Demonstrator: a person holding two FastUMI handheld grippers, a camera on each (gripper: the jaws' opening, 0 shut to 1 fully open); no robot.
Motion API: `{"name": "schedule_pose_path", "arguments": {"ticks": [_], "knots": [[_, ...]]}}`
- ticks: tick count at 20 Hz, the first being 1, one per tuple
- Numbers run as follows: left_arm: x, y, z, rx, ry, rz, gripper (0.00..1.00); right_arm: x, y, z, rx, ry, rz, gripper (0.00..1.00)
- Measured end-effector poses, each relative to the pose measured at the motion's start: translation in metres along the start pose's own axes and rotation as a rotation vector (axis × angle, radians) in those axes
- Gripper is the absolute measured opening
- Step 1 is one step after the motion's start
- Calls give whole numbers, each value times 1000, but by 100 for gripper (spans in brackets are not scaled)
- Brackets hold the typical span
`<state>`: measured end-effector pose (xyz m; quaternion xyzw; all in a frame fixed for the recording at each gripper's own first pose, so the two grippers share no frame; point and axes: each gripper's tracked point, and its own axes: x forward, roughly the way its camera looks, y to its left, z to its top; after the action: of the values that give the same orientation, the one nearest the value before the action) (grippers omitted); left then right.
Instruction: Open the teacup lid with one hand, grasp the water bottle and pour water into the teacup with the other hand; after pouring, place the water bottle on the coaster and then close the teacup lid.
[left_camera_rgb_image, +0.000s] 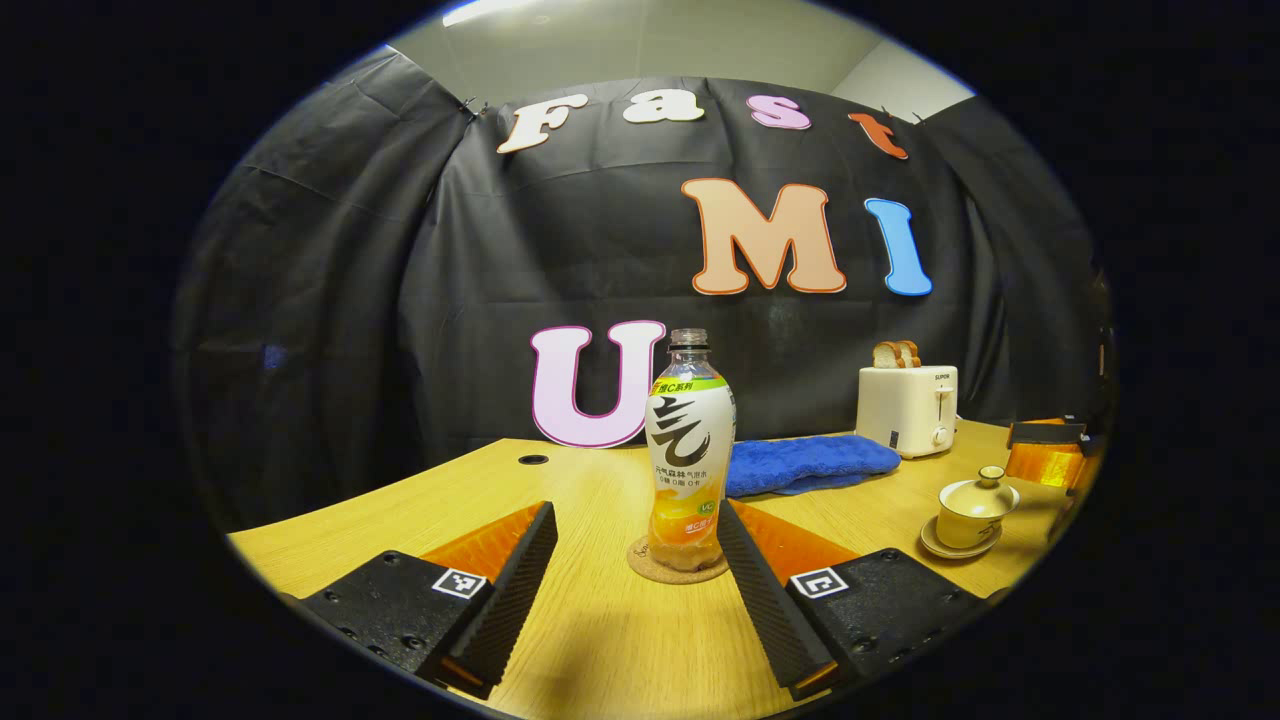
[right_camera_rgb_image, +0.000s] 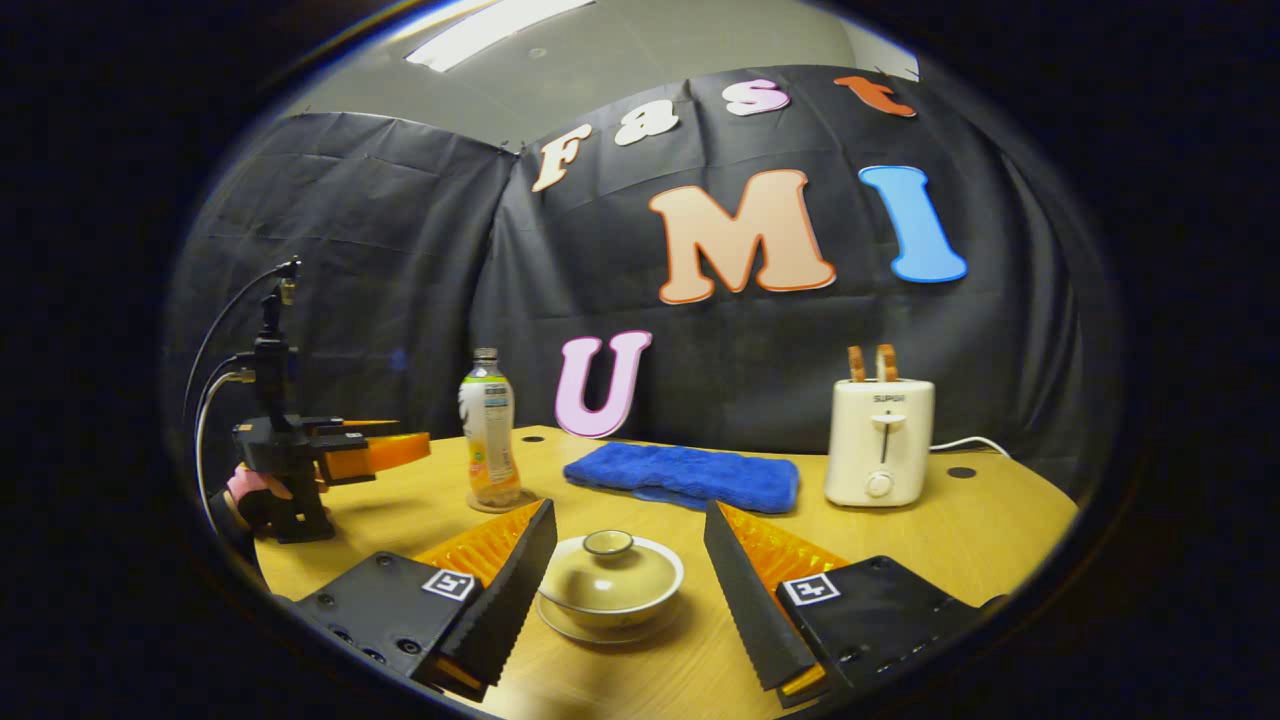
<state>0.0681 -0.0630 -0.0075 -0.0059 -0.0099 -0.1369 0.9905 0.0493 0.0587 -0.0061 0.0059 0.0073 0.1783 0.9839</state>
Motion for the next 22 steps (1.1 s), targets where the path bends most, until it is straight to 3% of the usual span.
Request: {"name": "schedule_pose_path", "arguments": {"ticks": [7,13,16,17,22], "knots": [[0,2,0,1,0,11,94,-31,-70,4,-12,-12,-296,94],[1,5,0,1,1,25,94,-54,-112,7,-15,-20,-443,94],[0,8,0,2,2,38,94,-59,-114,7,-17,-22,-460,95],[0,7,-1,1,3,39,94,-59,-112,7,-18,-22,-449,87],[1,8,-1,1,4,43,94,-57,-109,6,-17,-21,-426,87]]}}
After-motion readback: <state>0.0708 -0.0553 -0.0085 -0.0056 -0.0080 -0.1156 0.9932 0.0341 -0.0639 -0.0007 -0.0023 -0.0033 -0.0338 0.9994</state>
